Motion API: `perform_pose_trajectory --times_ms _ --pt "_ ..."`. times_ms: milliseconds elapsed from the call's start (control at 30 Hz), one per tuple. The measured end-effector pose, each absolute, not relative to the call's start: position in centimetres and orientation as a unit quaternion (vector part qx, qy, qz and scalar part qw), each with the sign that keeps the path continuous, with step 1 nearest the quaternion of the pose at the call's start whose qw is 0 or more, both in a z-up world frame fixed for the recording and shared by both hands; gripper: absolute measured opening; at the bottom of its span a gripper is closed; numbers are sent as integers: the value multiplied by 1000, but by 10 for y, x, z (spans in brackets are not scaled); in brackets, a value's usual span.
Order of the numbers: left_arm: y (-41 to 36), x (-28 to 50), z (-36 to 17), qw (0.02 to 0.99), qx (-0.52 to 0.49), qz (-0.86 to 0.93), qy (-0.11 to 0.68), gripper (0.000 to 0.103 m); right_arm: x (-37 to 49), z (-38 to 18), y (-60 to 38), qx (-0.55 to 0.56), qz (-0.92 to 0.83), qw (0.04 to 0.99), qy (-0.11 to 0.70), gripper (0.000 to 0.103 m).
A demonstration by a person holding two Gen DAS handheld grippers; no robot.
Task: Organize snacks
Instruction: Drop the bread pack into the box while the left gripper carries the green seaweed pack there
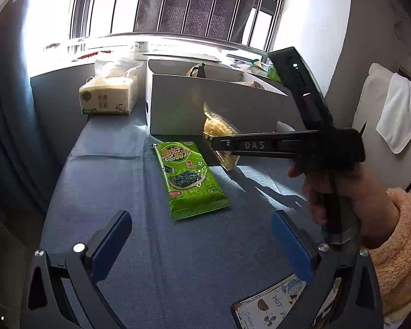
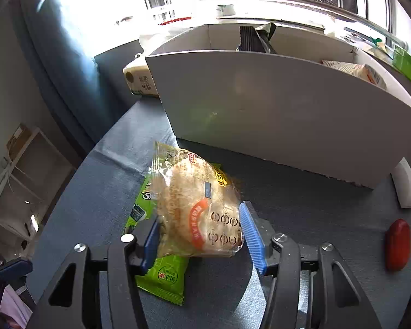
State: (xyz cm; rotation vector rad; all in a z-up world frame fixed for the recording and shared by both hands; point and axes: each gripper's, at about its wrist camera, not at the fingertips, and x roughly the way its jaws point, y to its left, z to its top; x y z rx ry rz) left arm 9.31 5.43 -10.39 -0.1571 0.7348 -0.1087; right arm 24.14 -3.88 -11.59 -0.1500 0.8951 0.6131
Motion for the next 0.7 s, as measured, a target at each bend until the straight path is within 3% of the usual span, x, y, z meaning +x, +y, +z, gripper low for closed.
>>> perform_pose_trajectory --times_ms 67,567,600,633,700 --pt "52 109 -108 925 -64 -52 370 103 234 -107 -57 -64 291 860 415 19" --pt "45 229 -167 881 -17 31 471 102 141 -68 -190 75 287 879 372 17" --pt "48 229 -166 887 -24 24 461 98 136 -68 -196 81 285 880 373 17" --pt "48 226 -162 892 -17 17 451 71 133 -68 -200 89 284 879 372 17" --pt "52 220 -154 896 -26 1 443 64 132 -70 -205 97 284 878 373 17"
